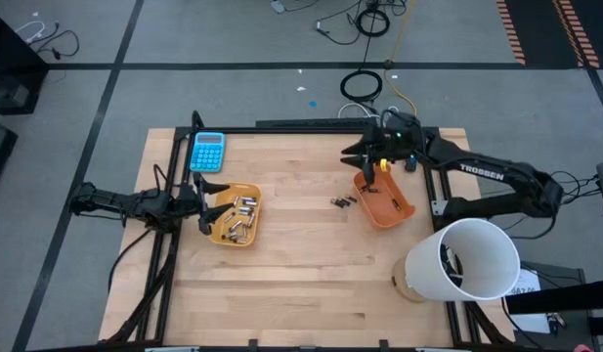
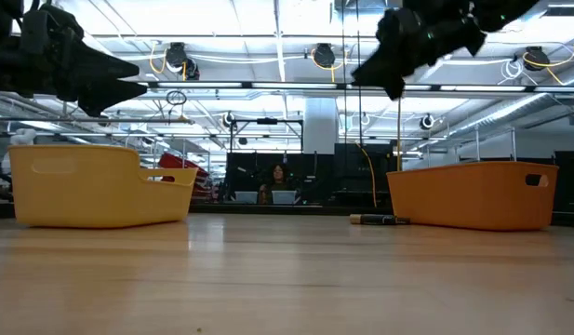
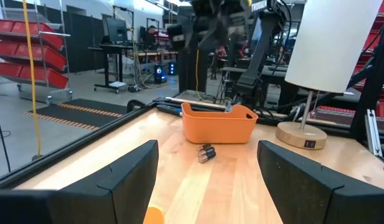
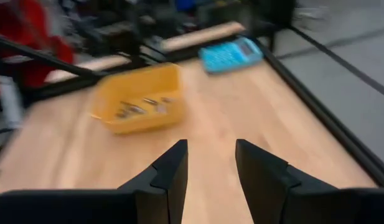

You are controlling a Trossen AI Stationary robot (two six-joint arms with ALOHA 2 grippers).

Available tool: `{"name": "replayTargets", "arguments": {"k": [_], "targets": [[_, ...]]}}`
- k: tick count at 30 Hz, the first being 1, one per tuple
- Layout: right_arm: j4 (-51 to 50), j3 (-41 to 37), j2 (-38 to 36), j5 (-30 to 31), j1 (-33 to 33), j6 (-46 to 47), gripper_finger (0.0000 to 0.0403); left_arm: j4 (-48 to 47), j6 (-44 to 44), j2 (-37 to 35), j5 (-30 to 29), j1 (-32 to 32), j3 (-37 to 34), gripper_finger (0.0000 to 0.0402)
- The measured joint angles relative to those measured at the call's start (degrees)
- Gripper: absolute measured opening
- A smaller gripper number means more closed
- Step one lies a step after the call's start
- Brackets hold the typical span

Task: Sort batteries
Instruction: Put the black battery into the orange bin

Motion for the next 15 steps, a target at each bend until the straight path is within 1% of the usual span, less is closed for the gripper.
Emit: {"name": "replayTargets", "arguments": {"k": [2, 6, 8, 9, 13, 14, 15], "targets": [[0.5, 1.9, 0.5, -2.9, 1.4, 0.5, 0.0125, 0.0, 0.0, 0.0, 0.0, 0.0, 0.0, 0.0281], [0.6, 4.9, 0.6, -10.6, 3.6, 0.9, 0.0125, 0.0, 0.0, 0.0, 0.3, 0.0, 0.0, 0.0281], [0.7, 6.3, 0.6, -14.1, 4.3, 3.2, 0.0125, 0.0, 0.0, 0.0, 0.3, 0.0, 0.0, 0.0281], [0.7, 6.8, 0.6, -14.9, 4.6, 4.7, 0.0125, 0.0, 0.0, 0.0, 0.3, 0.0, 0.0, 0.0281], [0.2, 7.9, 0.6, -13.7, 5.2, 10.7, 0.0125, 0.0, 0.0, 0.0, 0.4, 0.0, 0.0, 0.0281], [0.3, 8.0, 0.6, -12.0, 5.2, 11.5, 0.0125, 0.0, 0.0, 0.0, 0.3, 0.0, 0.0, 0.0281], [0.2, 8.2, 0.6, -8.7, 5.2, 11.8, 0.0125, 0.0, 0.0, 0.0, 0.3, 0.0, 0.0, 0.0281]]}}
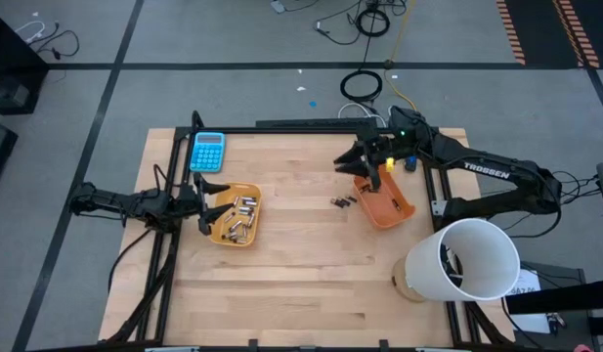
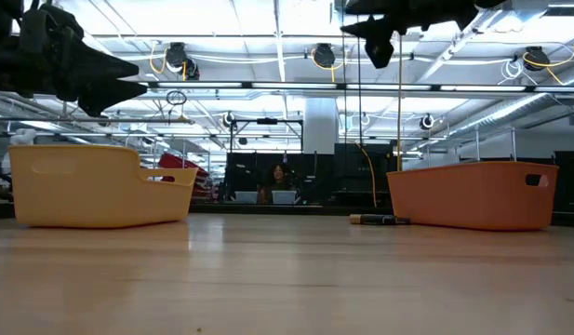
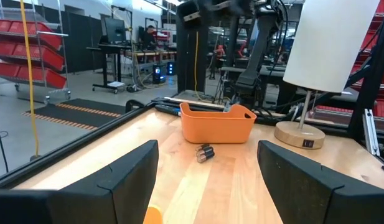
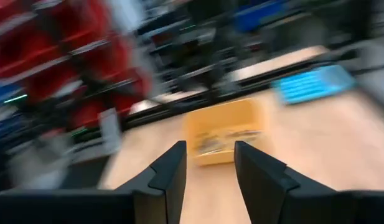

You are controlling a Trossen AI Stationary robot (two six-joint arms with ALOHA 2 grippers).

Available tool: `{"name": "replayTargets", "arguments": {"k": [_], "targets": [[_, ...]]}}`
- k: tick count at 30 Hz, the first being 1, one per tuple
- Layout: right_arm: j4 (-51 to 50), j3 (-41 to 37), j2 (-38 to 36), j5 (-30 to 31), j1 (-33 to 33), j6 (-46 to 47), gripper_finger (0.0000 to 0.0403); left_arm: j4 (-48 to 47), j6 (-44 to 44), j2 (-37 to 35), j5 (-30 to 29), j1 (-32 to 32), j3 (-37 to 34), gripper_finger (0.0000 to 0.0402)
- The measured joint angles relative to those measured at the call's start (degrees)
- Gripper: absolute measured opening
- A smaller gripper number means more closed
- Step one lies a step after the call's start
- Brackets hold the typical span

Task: Sort batteries
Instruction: Put the black battery into the orange bin

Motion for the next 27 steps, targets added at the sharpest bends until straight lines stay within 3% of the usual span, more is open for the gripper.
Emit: {"name": "replayTargets", "arguments": {"k": [4, 12, 17, 27], "targets": [[-3.8, 0.1, 1.9, 13.5, 0.3, -3.2, 0.0126, 1.0, -1.3, 0.1, -5.4, 0.1, 0.0, 0.0281], [-7.6, 0.1, 9.7, 22.1, 4.2, -7.6, 0.0126, 0.8, -1.2, 0.1, -5.9, 0.0, 0.0, 0.0281], [-12.9, 3.0, 17.1, 22.7, 5.9, -10.9, 0.0126, 0.2, -1.2, 0.1, -5.7, 0.0, 0.0, 0.0281], [-26.6, 20.2, 32.8, 23.1, 9.3, -13.0, 0.0126, 0.2, -1.2, 0.1, -5.7, 0.0, 0.0, 0.0281]]}}
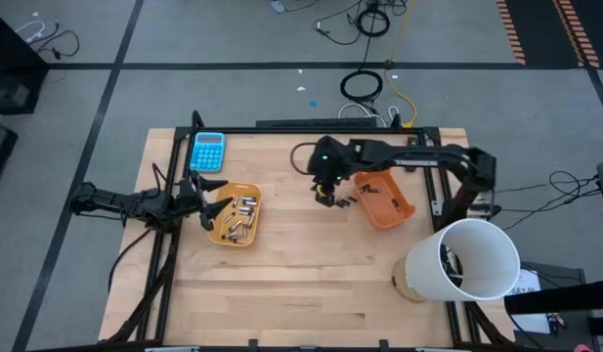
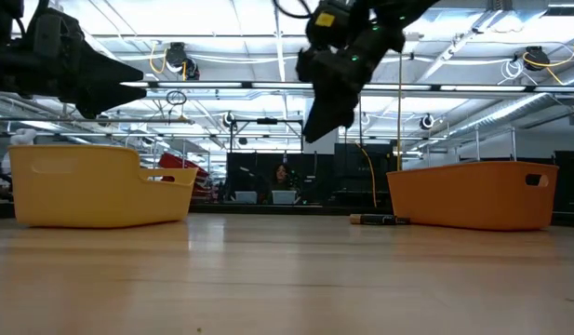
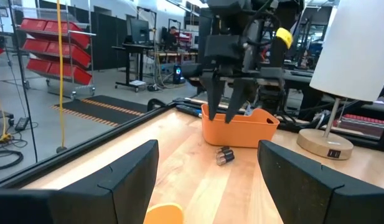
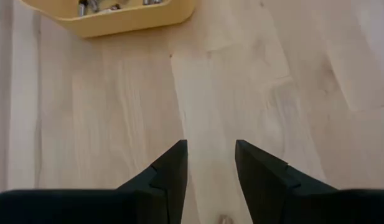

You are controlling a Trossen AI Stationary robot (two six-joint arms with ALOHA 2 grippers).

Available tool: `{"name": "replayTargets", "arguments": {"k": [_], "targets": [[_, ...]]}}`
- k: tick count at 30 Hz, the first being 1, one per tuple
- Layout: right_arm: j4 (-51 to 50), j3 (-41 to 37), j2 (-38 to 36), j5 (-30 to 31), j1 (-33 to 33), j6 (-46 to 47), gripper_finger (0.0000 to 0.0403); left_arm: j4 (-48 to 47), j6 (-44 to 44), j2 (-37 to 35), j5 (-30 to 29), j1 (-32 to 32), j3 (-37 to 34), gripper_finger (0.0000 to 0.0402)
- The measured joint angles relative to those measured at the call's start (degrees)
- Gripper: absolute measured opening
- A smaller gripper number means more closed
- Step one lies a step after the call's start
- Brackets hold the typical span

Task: Sort batteries
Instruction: Put the black battery into the orange bin

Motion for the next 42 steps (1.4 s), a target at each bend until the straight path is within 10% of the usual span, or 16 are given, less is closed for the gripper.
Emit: {"name": "replayTargets", "arguments": {"k": [33, 42], "targets": [[-1.0, 7.6, 6.9, -3.0, 0.8, -2.9, 0.0109, 0.0, 0.0, 0.0, 0.0, 0.0, 0.0, 0.0281], [-14.3, 7.6, 9.6, 9.9, 8.2, -12.7, 0.0127, -0.1, 0.0, 0.0, 0.0, 0.0, 0.0, 0.0281]]}}
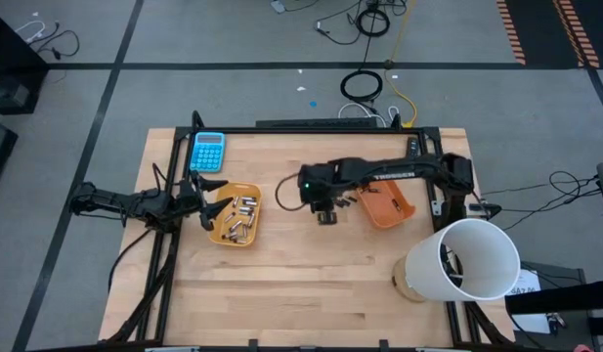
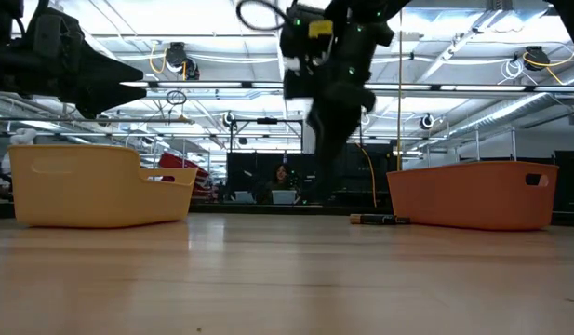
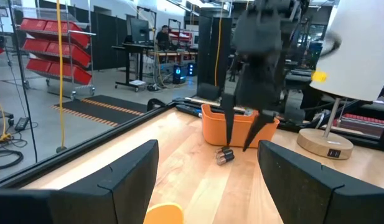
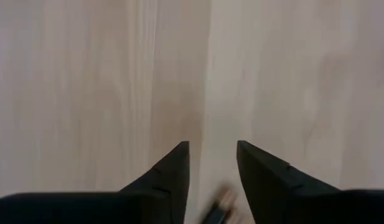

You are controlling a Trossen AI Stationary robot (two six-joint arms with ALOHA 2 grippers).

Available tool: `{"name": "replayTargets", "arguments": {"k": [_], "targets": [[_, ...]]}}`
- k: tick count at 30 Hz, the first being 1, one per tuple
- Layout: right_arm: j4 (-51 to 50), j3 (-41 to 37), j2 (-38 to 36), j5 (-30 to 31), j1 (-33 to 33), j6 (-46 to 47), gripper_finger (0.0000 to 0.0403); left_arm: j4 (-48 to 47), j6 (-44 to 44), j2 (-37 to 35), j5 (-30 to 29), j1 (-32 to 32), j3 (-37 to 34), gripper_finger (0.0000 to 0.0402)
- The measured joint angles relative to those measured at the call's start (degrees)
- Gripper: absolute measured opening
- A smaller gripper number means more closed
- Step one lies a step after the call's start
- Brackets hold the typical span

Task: Sort batteries
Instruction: Put the black battery into the orange bin

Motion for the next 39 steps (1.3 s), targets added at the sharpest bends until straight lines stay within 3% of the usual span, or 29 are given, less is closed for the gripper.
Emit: {"name": "replayTargets", "arguments": {"k": [7, 13, 17, 30, 39], "targets": [[-5.7, 0.0, 3.1, 1.3, 1.5, -11.6, 0.019, 0.0, 0.0, 0.0, 0.0, 0.0, 0.0, 0.0281], [-7.6, 0.0, 6.0, 11.5, 4.0, -20.7, 0.0263, 0.0, 0.0, 0.0, 0.0, 0.0, 0.0, 0.0281], [-10.6, 0.0, 8.5, 12.5, 4.6, -24.6, 0.0291, 0.0, 0.0, 0.0, 0.0, 0.0, 0.0, 0.0281], [-13.1, 0.2, 9.7, 11.1, 2.5, -28.0, 0.0278, 0.0, 0.0, 0.0, 0.0, 0.0, 0.0, 0.0281], [-12.6, 0.2, 9.7, 16.9, 2.6, -37.1, 0.0277, 0.0, 0.0, 0.0, 0.0, 0.0, 0.0, 0.0281]]}}
